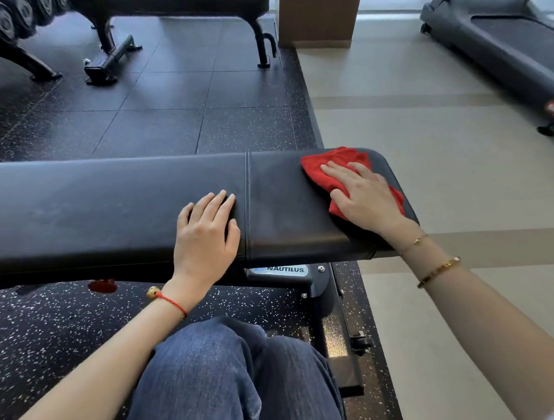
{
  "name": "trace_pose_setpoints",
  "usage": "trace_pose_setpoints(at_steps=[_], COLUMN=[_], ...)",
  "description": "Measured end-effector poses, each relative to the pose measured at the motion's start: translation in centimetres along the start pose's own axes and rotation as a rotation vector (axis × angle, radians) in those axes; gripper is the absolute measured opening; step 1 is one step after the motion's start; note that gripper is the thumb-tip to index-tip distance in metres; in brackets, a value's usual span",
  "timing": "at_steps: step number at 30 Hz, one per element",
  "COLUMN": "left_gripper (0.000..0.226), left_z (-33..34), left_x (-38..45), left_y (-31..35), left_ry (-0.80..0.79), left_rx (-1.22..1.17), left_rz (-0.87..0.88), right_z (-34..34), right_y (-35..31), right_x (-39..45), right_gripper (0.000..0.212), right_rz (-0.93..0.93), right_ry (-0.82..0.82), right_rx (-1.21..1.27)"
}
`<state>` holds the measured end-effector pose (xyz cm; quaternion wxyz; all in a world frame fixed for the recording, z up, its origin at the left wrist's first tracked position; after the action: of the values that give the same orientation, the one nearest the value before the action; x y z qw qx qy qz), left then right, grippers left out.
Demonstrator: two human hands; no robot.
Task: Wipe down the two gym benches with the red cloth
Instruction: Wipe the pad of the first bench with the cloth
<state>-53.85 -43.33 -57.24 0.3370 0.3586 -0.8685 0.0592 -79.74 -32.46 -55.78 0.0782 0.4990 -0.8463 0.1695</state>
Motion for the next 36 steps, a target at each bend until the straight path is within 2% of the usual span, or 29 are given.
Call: trace_pose_setpoints(at_steps=[3, 5, 7, 10, 13, 16, 19, 23, 25, 27, 32, 36], left_gripper=[0.048, 0.048, 0.047, 0.047, 0.047, 0.047, 0.046, 0.044, 0.044, 0.043, 0.045, 0.041], left_z=[0.0, 0.0, -0.1, -0.3, -0.4, -0.5, -0.6, -0.6, -0.7, -0.8, -0.8, -1.6], left_x=[0.0, 0.1, 0.1, 0.2, 0.2, 0.1, 0.0, 0.1, 0.1, 0.1, 0.1, 0.2], left_y=[0.0, 0.1, 0.2, 0.2, 0.1, -0.3, -0.4, -0.2, -0.1, -0.1, -0.3, -0.7], left_ry=[0.008, 0.01, 0.011, 0.02, 0.036, 0.063, 0.08, 0.087, 0.086, 0.09, 0.091, 0.145], left_rx=[0.014, 0.017, 0.018, 0.012, -0.006, -0.028, -0.031, -0.021, -0.019, -0.022, -0.028, -0.11], left_rz=[-0.002, -0.009, -0.014, -0.022, -0.034, -0.048, -0.046, -0.029, -0.029, -0.037, -0.048, -0.075], right_z=[0.1, 0.7, 1.5, 2.7, 3.5, 2.6, 1.3, 1.3, 1.9, 2.7, 3.3, 1.7], right_y=[3.0, 2.7, 0.5, -5.8, -11.9, -13.6, -10.8, -5.3, -5.1, -7.2, -14.1, -12.4], right_x=[2.5, 4.1, 5.4, 5.5, 2.6, -1.0, -2.3, 1.5, 3.7, 4.7, 0.6, -2.7], right_gripper=[0.053, 0.052, 0.051, 0.052, 0.054, 0.055, 0.058, 0.052, 0.05, 0.049, 0.052, 0.054], right_rz=[0.187, 0.244, 0.208, 0.032, -0.169, -0.286, -0.269, -0.035, 0.043, 0.022, -0.208, -0.22], right_ry=[0.01, -0.004, -0.014, -0.03, -0.049, -0.045, -0.011, -0.001, -0.009, -0.023, -0.028, 0.035], right_rx=[-0.01, -0.015, -0.027, -0.023, 0.023, 0.093, 0.104, 0.026, 0.016, 0.013, 0.093, 0.114])
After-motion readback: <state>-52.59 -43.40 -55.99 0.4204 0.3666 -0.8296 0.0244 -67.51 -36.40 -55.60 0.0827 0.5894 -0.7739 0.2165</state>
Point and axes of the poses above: each hand's wrist, its own x-axis towards the middle knuckle, its own z-axis out of the palm, y = z × x, the point moved 9 cm from there along x, towards the middle knuckle, and after that the axes turned 13 degrees about y, right-handed, at the moved point
